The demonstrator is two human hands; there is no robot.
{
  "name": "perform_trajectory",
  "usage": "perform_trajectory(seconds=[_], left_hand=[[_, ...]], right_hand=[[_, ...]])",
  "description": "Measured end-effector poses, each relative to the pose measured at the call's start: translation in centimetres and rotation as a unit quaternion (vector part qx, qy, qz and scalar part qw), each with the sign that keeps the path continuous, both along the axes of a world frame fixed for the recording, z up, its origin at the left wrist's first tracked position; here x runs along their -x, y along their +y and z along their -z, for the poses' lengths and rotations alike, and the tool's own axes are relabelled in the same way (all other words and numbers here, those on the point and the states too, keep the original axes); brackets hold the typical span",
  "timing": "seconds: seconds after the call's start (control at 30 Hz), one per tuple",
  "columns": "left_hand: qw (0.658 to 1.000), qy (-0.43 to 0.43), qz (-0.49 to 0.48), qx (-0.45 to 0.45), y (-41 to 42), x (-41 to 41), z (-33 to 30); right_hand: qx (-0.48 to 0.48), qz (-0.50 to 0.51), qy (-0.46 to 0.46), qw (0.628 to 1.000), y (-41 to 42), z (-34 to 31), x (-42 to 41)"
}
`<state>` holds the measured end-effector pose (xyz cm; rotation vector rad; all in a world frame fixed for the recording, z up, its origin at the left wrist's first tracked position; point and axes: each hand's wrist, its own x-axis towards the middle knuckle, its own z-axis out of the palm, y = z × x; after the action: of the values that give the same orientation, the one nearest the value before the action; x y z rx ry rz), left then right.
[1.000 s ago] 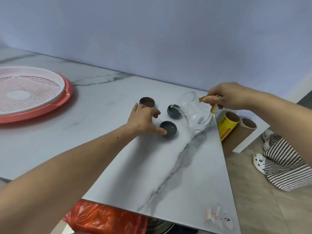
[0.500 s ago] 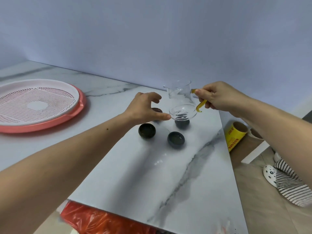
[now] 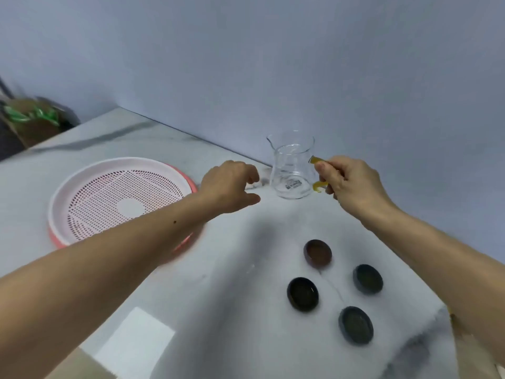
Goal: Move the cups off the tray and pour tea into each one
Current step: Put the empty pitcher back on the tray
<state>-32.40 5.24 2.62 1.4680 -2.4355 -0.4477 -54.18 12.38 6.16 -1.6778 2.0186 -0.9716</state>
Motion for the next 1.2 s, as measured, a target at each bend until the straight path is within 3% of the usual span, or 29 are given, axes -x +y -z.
perform_trajectory(seconds=[0.23, 0.53, 0.83, 1.2], left_hand=[[0.995, -0.08, -0.057, -0.032, -1.4, -8.6, -8.6], [0.983, -0.177, -0.041, -0.025, -4.0, -22.6, -15.3], [0.985, -0.168, 0.019, -0.04, -9.4, -32.3, -14.8], [0.972, -0.207, 0.103, -0.043, -14.0, -34.3, -8.9]], right_hand=[[-0.051, -0.01, -0.096, 0.994, -3.1, -7.1, -8.3], [-0.112, 0.024, -0.185, 0.976, -4.1, -11.8, -22.1], [-0.122, 0.112, -0.203, 0.965, -4.9, -10.2, -32.9], [-0.189, 0.189, -0.184, 0.946, -6.4, -3.6, -37.5]])
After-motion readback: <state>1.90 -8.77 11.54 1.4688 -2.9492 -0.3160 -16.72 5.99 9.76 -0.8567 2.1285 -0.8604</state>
